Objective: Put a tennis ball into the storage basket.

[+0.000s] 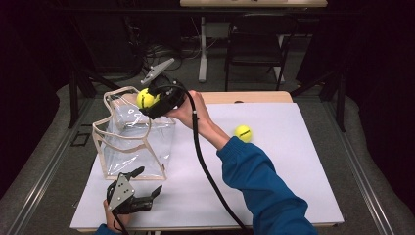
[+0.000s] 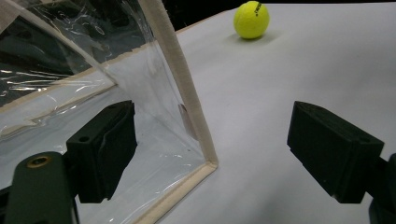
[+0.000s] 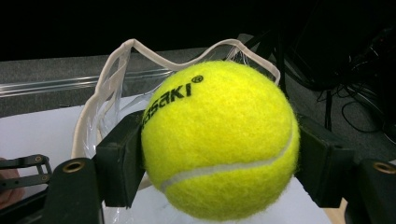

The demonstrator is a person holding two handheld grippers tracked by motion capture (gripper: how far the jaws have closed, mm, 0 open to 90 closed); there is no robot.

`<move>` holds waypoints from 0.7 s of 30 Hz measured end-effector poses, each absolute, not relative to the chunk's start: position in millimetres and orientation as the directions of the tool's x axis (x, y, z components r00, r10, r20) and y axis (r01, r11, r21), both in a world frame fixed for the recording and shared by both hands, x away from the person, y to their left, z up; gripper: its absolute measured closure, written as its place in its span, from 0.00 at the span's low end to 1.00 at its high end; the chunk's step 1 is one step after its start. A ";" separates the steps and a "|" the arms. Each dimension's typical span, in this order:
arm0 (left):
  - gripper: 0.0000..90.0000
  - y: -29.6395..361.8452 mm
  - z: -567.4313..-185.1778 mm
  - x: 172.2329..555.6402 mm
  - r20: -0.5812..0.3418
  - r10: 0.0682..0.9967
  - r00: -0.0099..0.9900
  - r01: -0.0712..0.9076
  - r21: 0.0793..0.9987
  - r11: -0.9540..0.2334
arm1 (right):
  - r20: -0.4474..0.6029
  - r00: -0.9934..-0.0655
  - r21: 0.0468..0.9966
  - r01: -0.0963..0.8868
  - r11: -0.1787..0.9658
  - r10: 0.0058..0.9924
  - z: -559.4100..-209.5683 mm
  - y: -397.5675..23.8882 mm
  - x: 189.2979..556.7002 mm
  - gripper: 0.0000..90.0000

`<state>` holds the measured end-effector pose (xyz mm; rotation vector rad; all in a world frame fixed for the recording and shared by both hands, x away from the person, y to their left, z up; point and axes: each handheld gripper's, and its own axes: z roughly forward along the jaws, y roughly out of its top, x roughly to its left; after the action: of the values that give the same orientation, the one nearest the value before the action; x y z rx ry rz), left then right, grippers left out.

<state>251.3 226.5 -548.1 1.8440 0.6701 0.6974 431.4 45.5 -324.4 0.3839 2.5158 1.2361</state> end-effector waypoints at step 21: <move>0.18 226.9 -547.8 251.0 0.161 0.717 0.679 0.130 0.934 -0.333 | -0.153 -0.922 0.807 0.091 0.584 0.355 -326.6 64.4 427.3 0.29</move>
<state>251.0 226.9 -547.8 1.8406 0.6685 0.6981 427.3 64.4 -326.6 0.3648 2.5188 1.2578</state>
